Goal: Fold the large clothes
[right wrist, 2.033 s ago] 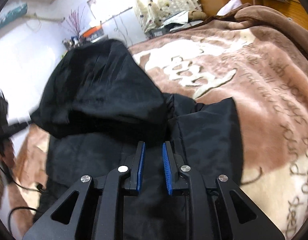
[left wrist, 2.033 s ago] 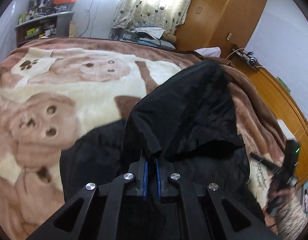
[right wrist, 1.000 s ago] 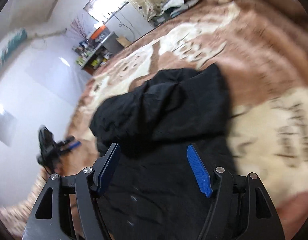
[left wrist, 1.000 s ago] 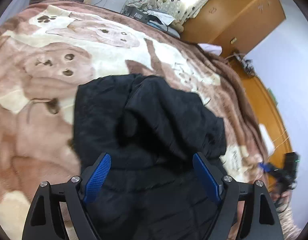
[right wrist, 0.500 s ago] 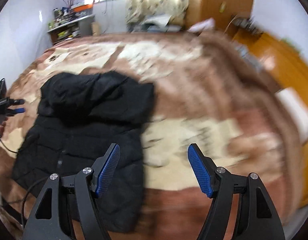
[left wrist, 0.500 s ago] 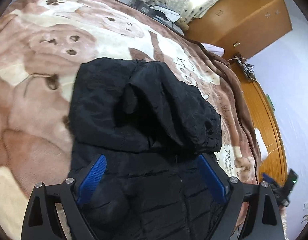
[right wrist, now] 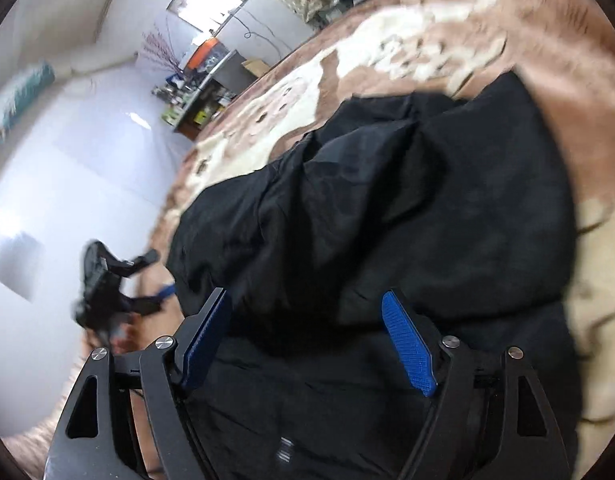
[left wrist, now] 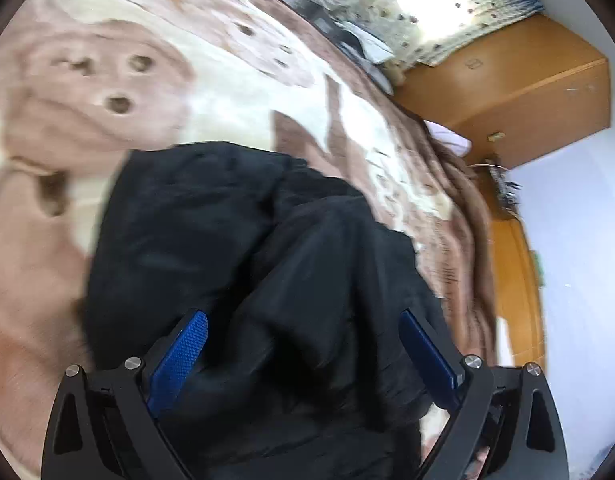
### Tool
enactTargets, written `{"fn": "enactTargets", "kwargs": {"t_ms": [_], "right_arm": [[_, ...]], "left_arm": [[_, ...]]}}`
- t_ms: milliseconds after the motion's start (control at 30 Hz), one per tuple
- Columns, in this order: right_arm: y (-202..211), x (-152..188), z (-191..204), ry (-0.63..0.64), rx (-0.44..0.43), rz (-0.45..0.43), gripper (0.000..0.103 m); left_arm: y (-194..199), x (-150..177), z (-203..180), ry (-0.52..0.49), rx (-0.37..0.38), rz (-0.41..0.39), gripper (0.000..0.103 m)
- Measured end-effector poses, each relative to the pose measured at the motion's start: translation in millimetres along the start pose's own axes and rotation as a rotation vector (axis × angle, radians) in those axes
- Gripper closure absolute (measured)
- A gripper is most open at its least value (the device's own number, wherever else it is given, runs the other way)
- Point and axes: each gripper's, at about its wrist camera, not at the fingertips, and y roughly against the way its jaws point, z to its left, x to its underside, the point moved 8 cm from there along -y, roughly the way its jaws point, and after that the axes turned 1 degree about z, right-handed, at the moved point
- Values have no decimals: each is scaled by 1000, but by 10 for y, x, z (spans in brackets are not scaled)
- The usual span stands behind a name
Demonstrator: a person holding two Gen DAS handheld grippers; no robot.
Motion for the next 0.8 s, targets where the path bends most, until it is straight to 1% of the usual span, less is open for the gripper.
{"fn": "enactTargets", "kwargs": {"t_ms": [67,100,133,167,200,233,267,300,367,400,467,500,533,567,600,633,667,733,767,800], "right_arm": [[-91,-54,2,-22,-9,-5,26],[-171,-67,29,-23,-19,9,26],[-209,-74,41,-28,-27,22,26],[-260,-73,34,-46,-26,43,26],[-299,-84,47,-68,-29,47,29],[-297,-114,84,-56,-33,32,39],[-289,-147,111,-29,-1,17,70],[-274,-191,133,-8,26,-1,86],[-195,-246,233,47,34,-41,96],[-102,-265,342,99,39,-83,97],[7,-264,465,158,43,-133,97],[108,-237,538,190,42,-165,97],[173,-201,568,210,41,-183,97],[207,-174,572,219,35,-188,97],[234,-93,578,237,26,-179,97],[214,-25,555,252,37,-162,97],[154,51,514,258,53,-132,97],[-40,210,414,270,72,-50,97],[-90,260,357,277,94,-29,97],[-186,308,276,285,141,1,97]], "left_arm": [[-110,-96,46,33,-17,13,6],[-138,-150,79,62,-21,-4,7],[-152,-191,88,80,-4,-17,7],[-168,-232,70,86,15,-24,14],[-162,-272,41,85,23,-41,37],[-153,-312,-33,64,21,-50,43],[-153,-338,-101,31,4,-54,50],[-137,-371,-187,-16,-8,-69,67],[-84,-412,-392,-123,-32,-83,88],[-40,-430,-479,-161,-27,-95,90],[115,-467,-633,-205,35,-143,91],[232,-479,-668,-215,68,-186,92],[296,-478,-658,-223,83,-208,92],[347,-451,-604,-243,75,-226,92],[360,-427,-501,-248,44,-230,92],[333,-373,-305,-225,-5,-217,92],[302,-320,-158,-199,-37,-196,92],[186,-198,255,-95,-104,-142,92],[148,-144,446,-53,-141,-129,92],[134,-87,589,-13,-169,-124,92]]}}
